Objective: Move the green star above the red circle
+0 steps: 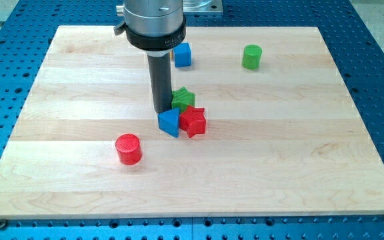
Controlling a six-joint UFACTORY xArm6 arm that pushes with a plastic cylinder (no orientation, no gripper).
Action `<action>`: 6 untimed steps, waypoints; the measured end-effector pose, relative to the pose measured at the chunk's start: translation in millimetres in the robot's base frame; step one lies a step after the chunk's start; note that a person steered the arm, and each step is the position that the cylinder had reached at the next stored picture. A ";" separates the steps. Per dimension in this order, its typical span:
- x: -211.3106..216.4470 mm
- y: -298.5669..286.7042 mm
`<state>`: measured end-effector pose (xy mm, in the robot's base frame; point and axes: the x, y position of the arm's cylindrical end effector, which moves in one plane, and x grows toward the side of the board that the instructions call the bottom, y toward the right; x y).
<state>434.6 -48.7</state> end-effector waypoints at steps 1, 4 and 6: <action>0.0 8.3; -3.6 29.8; -5.2 -11.9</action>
<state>429.4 -60.7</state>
